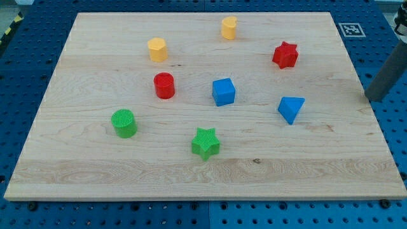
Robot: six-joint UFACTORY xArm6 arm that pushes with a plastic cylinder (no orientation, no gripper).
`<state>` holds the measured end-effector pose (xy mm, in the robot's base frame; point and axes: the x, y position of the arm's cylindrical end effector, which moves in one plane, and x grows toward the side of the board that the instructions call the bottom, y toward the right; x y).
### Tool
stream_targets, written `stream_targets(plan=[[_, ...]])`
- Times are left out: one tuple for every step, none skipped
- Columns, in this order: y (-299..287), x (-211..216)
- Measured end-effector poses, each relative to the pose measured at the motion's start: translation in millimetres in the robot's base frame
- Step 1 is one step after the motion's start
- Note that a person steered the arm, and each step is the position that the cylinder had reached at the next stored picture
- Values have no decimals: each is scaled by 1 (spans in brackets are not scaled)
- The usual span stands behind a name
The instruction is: Move blue cube left to the triangle
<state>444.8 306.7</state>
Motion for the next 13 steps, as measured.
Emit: stream_targets(plan=[[-6,0],[-10,0],[-10,0],[-19,-4],[-40,-14],[-75,-15],[-84,-17],[-82,-16],[-80,-2],[-80,17],[-81,40],[-81,51],[-92,54]])
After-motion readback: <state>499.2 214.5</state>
